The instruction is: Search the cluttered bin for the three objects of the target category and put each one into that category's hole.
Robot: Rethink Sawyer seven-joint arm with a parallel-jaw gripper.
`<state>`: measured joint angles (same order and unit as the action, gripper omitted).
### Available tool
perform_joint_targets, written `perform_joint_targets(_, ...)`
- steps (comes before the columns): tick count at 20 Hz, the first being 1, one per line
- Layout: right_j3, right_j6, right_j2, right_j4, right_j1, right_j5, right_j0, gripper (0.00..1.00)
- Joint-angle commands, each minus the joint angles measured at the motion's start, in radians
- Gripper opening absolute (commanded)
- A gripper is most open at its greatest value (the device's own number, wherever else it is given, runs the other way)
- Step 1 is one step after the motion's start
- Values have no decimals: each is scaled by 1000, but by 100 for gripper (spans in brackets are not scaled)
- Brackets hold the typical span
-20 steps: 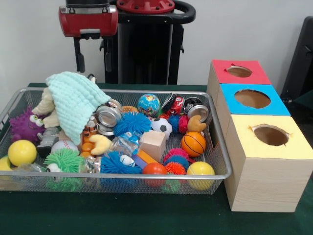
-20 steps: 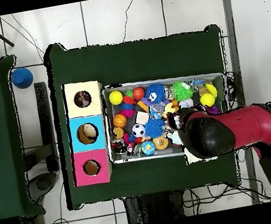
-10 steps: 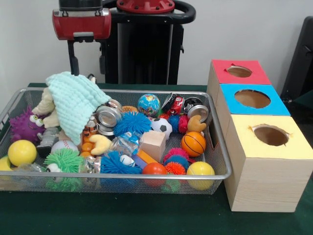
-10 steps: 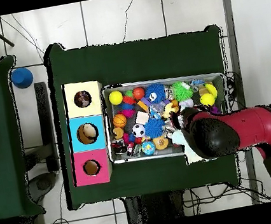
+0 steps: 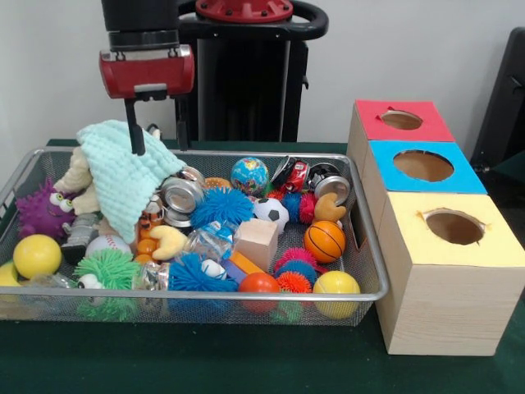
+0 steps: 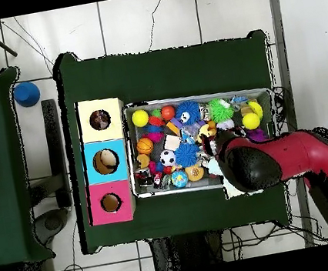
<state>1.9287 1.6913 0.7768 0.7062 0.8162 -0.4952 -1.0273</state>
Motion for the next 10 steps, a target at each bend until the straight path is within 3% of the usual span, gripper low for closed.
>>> perform_joint_targets(1, -39, -5, -68, 70, -99, 44, 24, 100)
perform_joint_targets(10, -94, 9, -118, 108, -252, 129, 11, 100)
